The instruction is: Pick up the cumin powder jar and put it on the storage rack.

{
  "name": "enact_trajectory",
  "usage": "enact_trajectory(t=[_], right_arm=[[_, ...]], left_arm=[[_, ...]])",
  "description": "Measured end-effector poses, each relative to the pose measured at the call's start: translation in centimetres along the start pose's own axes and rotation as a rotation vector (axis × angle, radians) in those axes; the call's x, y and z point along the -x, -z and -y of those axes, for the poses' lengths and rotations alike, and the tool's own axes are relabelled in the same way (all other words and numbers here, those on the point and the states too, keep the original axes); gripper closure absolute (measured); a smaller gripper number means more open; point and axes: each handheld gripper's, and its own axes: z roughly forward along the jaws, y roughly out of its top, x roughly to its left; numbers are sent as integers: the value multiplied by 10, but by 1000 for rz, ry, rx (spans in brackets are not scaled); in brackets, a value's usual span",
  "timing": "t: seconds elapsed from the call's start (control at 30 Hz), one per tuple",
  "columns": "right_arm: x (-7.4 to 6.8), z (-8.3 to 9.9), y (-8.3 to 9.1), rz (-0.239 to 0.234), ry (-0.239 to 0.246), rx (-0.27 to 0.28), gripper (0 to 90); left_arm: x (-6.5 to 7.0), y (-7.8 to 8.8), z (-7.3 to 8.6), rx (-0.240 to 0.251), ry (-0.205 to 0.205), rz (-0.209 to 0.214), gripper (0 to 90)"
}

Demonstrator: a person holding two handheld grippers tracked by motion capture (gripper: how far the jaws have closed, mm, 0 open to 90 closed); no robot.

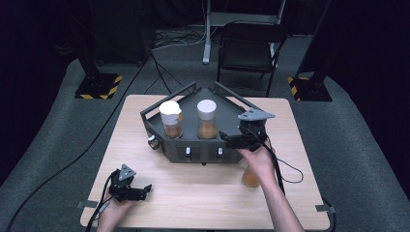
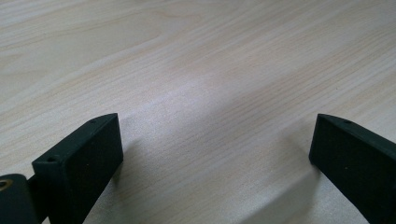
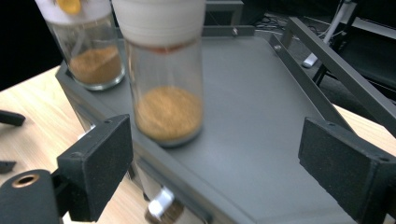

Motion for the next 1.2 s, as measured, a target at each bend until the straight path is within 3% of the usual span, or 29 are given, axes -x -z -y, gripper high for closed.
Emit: enact_trajectory(t=[0.23,0.5,1.2], right_arm=[[3,25,13,23,34,-19,97],[9,59,25,23,-10,-5,100],[15,123,43,40,-84,11,96]], left_arm=[[0,0,0,0,0,0,23],[0,0,0,0,0,-1,23],[1,0,0,-1,-1,-2,23]])
